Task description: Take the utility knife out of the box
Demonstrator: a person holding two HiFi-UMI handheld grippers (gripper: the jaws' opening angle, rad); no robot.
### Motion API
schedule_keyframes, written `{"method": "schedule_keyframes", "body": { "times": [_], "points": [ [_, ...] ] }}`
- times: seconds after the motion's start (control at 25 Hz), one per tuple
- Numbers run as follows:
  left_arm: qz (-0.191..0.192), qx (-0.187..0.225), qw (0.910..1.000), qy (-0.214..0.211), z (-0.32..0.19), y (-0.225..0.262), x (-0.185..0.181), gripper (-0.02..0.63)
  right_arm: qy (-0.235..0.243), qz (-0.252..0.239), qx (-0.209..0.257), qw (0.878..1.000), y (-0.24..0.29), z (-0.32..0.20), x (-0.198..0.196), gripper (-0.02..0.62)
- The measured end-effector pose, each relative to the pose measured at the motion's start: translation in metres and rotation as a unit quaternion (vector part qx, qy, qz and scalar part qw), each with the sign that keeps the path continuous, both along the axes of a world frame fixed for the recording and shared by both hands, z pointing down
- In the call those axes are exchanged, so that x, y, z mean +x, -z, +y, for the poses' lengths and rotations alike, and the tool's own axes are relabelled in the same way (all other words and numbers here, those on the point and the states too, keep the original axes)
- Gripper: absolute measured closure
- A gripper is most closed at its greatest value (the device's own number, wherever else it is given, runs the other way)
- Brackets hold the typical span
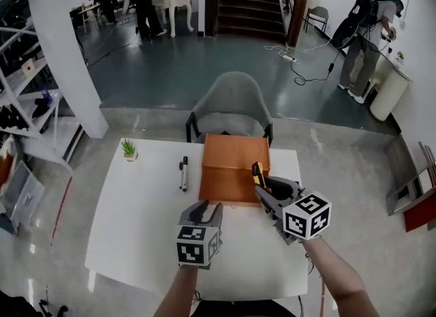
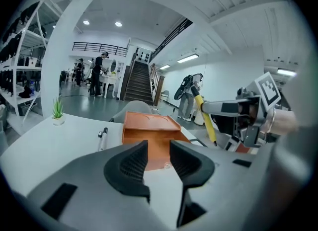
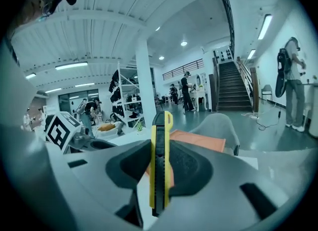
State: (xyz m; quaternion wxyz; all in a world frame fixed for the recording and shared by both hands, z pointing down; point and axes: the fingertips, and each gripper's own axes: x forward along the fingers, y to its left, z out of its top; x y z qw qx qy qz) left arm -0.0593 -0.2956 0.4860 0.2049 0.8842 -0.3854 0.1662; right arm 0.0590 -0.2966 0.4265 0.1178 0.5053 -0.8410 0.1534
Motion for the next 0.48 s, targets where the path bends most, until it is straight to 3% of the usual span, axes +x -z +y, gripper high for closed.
{"method": "schedule_keyframes", "body": {
  "times": [0.48],
  "points": [
    [-0.012, 0.019, 0.9997, -0.010, 0.014, 0.009, 0.023, 0.471, -0.069, -0.073, 0.009, 0.995, 0.003, 0.055, 0.044, 0.482]
  ]
}}
